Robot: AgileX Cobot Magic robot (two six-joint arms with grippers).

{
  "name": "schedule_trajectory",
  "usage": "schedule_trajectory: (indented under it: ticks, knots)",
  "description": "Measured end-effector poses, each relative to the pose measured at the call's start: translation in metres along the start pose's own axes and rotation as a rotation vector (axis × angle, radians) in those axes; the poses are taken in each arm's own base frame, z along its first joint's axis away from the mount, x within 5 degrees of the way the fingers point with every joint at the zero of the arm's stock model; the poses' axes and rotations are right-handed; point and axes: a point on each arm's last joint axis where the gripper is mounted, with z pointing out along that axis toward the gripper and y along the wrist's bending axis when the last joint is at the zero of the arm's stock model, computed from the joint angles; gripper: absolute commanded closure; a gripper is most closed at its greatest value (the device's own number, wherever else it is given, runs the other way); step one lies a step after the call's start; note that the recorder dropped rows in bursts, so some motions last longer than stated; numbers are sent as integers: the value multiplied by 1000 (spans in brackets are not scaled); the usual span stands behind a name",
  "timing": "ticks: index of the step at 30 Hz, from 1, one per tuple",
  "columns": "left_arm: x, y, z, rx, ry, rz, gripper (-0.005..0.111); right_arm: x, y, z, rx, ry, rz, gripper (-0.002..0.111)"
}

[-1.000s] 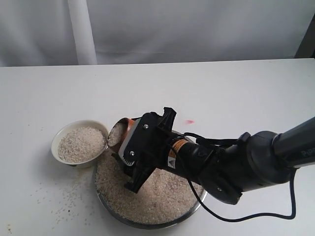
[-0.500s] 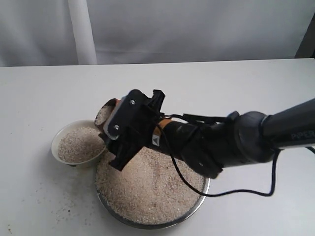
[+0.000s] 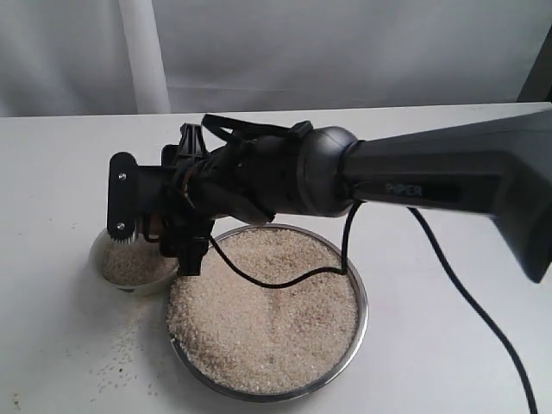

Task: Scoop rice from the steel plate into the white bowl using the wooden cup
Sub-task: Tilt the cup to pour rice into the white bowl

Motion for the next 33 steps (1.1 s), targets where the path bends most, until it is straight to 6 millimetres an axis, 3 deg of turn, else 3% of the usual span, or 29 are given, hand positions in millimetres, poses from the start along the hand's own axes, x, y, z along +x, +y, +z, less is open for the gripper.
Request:
schedule_trajectory:
  ticks: [5, 12, 24, 33]
  knots:
    - [0, 0, 0, 0, 0, 0, 107, -7, 5, 8, -16, 29, -101, 108]
    - [0, 0, 0, 0, 0, 0, 107, -25, -6, 7, 14, 79, -223, 108]
    - [0, 0, 0, 0, 0, 0, 107, -21, -10, 3, 48, 239, -458, 108]
    - [0, 0, 0, 0, 0, 0, 107, -34, -3, 0, 74, 245, -561, 108]
